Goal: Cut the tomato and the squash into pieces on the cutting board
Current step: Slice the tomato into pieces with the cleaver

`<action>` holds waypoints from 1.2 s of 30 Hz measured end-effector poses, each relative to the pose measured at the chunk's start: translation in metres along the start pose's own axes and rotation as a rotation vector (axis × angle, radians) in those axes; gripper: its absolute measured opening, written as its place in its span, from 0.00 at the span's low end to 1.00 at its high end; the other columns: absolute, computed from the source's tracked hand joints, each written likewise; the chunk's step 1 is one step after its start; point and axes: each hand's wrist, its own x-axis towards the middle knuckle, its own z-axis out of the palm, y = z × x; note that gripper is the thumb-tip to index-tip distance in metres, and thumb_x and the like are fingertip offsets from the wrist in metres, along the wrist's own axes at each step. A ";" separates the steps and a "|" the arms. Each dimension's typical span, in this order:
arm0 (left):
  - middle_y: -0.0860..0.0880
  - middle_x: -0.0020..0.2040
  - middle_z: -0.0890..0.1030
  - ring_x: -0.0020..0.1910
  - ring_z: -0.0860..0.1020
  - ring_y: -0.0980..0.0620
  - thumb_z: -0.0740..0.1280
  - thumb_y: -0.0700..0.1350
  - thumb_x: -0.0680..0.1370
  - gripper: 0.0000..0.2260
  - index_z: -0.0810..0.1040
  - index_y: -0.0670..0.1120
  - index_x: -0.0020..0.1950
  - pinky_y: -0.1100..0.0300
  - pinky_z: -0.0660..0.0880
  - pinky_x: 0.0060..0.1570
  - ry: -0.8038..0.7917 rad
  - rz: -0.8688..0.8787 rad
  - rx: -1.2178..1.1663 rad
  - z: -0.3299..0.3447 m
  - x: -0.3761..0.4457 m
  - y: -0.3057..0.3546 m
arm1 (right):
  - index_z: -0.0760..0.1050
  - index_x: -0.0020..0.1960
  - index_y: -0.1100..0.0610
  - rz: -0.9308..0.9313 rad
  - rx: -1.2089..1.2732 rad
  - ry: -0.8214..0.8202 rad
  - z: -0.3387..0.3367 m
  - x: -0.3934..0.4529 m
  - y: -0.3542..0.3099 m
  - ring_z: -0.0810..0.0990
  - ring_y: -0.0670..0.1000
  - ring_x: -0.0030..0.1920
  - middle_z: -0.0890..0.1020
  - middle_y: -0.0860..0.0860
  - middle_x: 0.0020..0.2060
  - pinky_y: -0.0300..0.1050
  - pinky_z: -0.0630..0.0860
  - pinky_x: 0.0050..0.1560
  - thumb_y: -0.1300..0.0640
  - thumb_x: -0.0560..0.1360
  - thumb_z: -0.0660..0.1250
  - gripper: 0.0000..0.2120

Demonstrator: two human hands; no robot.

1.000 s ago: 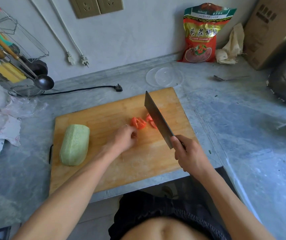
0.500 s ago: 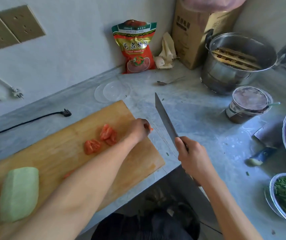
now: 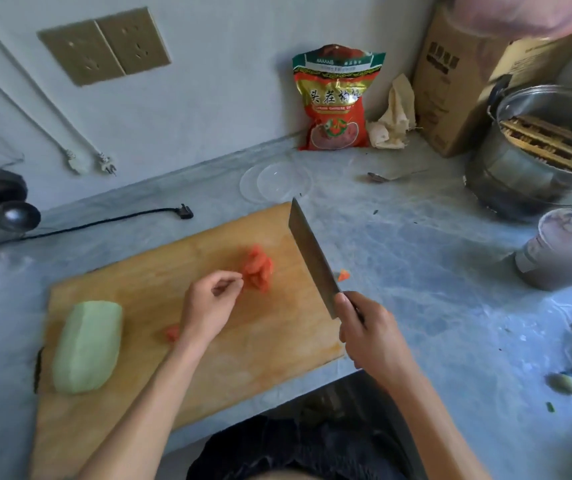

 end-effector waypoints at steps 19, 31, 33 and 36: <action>0.48 0.55 0.81 0.55 0.80 0.50 0.74 0.39 0.74 0.19 0.76 0.49 0.63 0.53 0.76 0.61 0.239 -0.467 -0.227 -0.067 -0.039 -0.099 | 0.76 0.47 0.54 -0.131 -0.011 -0.429 0.089 0.021 -0.052 0.70 0.47 0.23 0.76 0.53 0.29 0.45 0.73 0.22 0.46 0.83 0.56 0.16; 0.44 0.57 0.79 0.56 0.77 0.43 0.77 0.46 0.71 0.24 0.74 0.46 0.64 0.53 0.76 0.52 0.221 -0.169 0.245 -0.041 -0.026 -0.085 | 0.75 0.49 0.63 -0.157 -0.106 -0.435 0.106 0.012 -0.056 0.68 0.51 0.27 0.76 0.64 0.34 0.54 0.71 0.28 0.47 0.83 0.55 0.20; 0.42 0.59 0.78 0.58 0.76 0.42 0.79 0.46 0.69 0.27 0.74 0.42 0.65 0.57 0.71 0.54 0.198 -0.120 0.252 -0.041 -0.019 -0.083 | 0.75 0.49 0.63 -0.153 -0.110 -0.433 0.110 0.013 -0.058 0.68 0.51 0.28 0.77 0.66 0.35 0.54 0.70 0.27 0.47 0.84 0.55 0.20; 0.42 0.61 0.77 0.61 0.75 0.43 0.80 0.47 0.68 0.30 0.74 0.42 0.67 0.57 0.71 0.57 0.140 -0.096 0.280 -0.046 -0.015 -0.083 | 0.75 0.49 0.62 -0.141 -0.107 -0.427 0.116 0.014 -0.060 0.69 0.52 0.28 0.77 0.65 0.36 0.54 0.71 0.27 0.46 0.83 0.55 0.20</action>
